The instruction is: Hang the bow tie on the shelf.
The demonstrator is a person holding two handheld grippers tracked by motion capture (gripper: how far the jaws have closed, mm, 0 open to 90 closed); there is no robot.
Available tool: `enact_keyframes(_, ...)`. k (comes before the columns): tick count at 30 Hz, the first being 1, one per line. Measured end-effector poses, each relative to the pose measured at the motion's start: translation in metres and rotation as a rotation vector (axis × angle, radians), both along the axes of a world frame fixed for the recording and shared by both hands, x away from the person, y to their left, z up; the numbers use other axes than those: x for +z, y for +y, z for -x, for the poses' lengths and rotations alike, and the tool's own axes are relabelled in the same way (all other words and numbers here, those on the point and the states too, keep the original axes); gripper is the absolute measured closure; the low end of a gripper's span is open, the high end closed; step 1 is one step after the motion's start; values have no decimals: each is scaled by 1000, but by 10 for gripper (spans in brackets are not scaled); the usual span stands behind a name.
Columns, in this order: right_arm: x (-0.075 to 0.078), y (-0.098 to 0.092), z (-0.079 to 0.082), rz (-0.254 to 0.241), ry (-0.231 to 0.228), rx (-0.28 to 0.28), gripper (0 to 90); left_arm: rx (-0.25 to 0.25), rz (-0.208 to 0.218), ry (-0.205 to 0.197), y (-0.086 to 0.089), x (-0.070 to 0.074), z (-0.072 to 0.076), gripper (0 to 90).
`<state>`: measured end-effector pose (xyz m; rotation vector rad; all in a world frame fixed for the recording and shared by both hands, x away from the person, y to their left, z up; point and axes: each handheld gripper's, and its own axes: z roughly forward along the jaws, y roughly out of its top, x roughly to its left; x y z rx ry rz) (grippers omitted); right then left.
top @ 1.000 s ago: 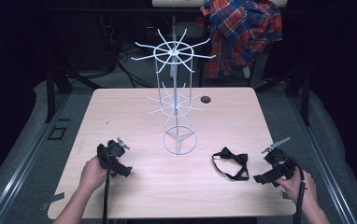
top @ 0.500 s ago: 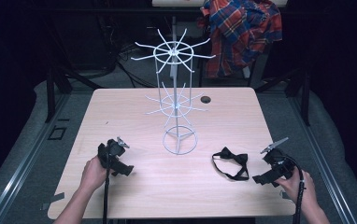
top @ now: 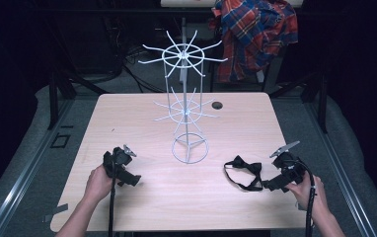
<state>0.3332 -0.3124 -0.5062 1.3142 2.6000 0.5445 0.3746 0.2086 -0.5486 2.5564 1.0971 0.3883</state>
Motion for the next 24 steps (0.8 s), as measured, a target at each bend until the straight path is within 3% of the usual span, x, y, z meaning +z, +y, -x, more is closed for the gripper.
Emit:
enact_keyframes(9,0,14,-12,-21,-20,19,1,0,-2,-2,-1,0,0,0)
enact_keyframes(10,1,16,-14,1,-22,33,10,1,0,1,-1,0,0,0)
enact_keyframes(14,0,21,-18,-4,-39,38,20,5,-3,-1,-1,-1,0,0)
enact_keyframes(24,-5,38,-31,25,-24,81,63,7,-5,1,-1,-1,-1,0)
